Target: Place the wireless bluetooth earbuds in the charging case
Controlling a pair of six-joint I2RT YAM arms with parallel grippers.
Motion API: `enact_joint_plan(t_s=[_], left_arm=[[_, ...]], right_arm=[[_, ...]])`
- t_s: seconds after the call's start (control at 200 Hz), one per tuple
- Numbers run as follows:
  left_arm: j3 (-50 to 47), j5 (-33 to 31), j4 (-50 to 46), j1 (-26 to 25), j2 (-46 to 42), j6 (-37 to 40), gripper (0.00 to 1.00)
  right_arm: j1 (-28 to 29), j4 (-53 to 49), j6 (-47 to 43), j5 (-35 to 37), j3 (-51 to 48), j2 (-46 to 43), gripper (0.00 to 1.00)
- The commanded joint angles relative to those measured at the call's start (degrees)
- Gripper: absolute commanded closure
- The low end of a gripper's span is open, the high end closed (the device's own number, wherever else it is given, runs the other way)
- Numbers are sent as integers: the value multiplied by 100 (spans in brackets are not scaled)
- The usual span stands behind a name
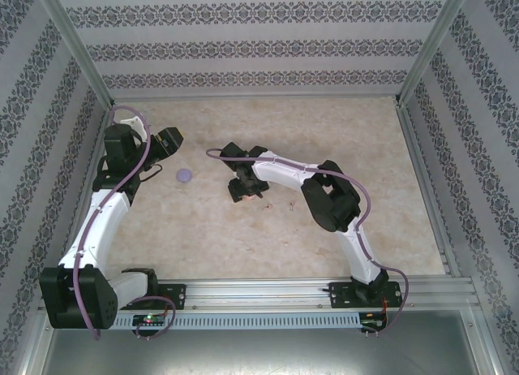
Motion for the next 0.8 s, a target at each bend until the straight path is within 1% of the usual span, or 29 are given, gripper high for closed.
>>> enact_joint_plan(t_s=[0.0,0.21,0.375,0.634,0.714,0.794], left_arm=[[-30,-37,253,-59,-90,-71,38],[-17,-54,220,-68,-63,-5,37],[-53,-55,266,-94,-34,-27,38],[-79,-65,230,-181,-24,-17,38],[-102,-73,223,-207,-30,-15,37],[-153,-56,256,-252,-42,-10,38]], right_arm=[[82,-126,47,-113,104,87,30],[84,-151,-15,-174,1,6,31],[74,-185,-21,-178,-19,46,36],[73,-144,61,-303,-158,31,53],[104,-106,153,-337,-248,-70,57],[149,43,372,-372,-431,-310,59]])
